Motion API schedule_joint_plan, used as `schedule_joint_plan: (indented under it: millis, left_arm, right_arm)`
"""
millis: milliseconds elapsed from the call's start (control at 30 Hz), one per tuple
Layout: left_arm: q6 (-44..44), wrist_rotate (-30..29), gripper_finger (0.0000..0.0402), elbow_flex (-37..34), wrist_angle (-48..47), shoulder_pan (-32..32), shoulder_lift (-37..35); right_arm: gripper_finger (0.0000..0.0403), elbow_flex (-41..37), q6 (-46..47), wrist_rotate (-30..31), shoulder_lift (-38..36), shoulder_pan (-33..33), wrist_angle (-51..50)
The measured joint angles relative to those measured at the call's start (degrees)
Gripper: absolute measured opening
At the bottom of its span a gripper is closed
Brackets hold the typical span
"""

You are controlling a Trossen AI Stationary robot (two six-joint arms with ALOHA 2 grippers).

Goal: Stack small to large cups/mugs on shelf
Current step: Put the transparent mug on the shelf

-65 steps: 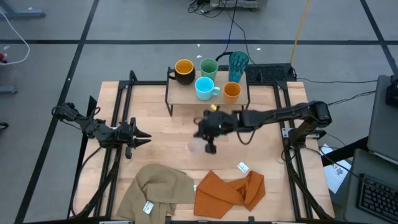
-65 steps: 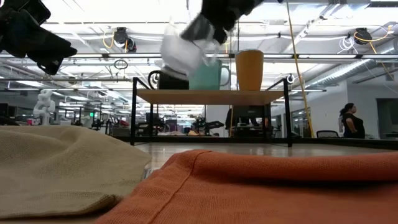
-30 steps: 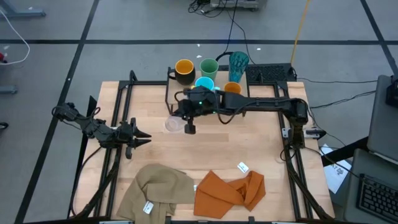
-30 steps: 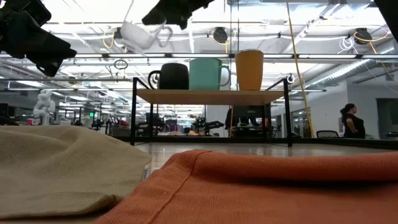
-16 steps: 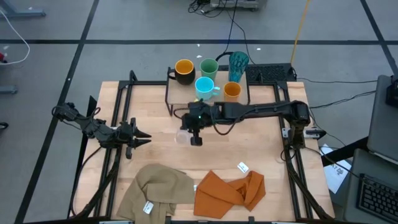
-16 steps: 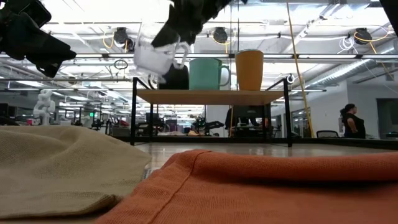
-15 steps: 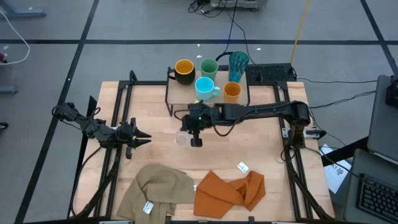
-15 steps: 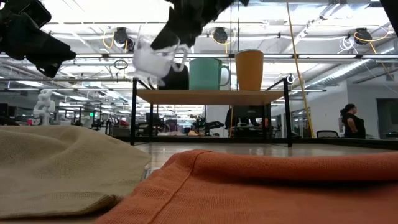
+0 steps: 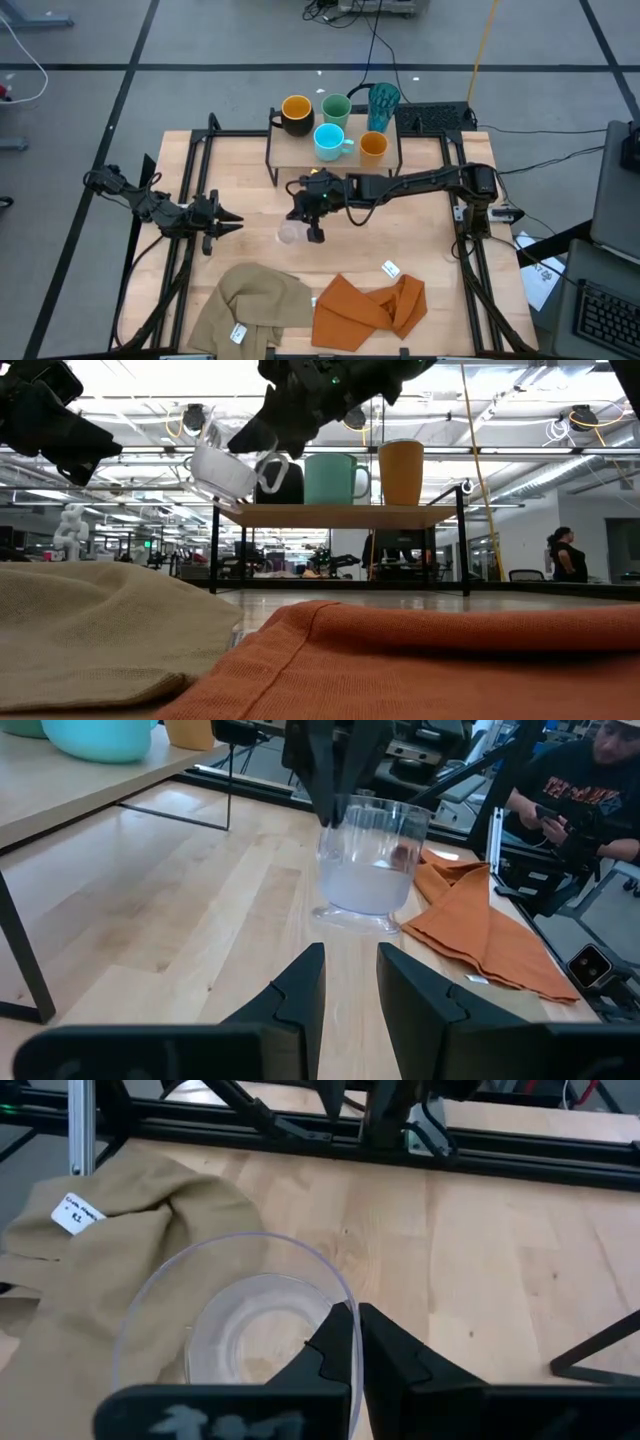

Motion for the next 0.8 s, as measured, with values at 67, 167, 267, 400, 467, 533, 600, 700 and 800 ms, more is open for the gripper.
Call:
schedule_joint_plan:
  millis: [67,167,267,400,467,533,600,700,800]
  left_arm:
    - [0.0,0.0,0.0093,0.0,0.1,0.0,0.0]
    - [-0.6,-0.4,0.0093,0.0,1.1,0.0,0.0]
    - [-0.4,-0.9,0.0093,0.0,2.9,0.0,0.0]
    - [-0.2,-0.1,0.0103,0.0,4.9,0.0,1.5]
    - [-1.3,0.0,0.0129,0.0,6.4,0.0,3.7]
    - [-2.0,0.0,0.0168,0.0,8.0,0.0,6.4]
    - [-3.1,0.1,0.0215,0.0,11.2,0.0,9.5]
    - [-4.1,1.4,0.0291,0.0,17.5,0.0,14.3]
    - [-3.4,1.7,0.035,0.0,23.8,0.0,20.1]
  right_arm:
    - [0.0,0.1,-0.5,0.0,0.0,0.0,0.0]
    - [0.0,0.1,-0.8,0.0,0.0,0.0,0.3]
    - [0.0,0.1,-1.1,0.0,0.0,0.0,0.9]
    - [0.0,0.1,-1.3,0.0,0.0,0.0,1.2]
    - [0.0,0.1,-1.5,0.0,0.0,0.0,1.3]
    - [0.0,0.1,-1.5,-0.1,0.0,0.0,1.3]
    - [0.0,0.1,-1.6,-0.1,0.0,0.0,1.3]
    - [0.0,0.1,-1.7,-0.1,0.0,0.0,1.6]
    - [0.0,0.1,-1.8,-0.1,0.0,0.0,1.7]
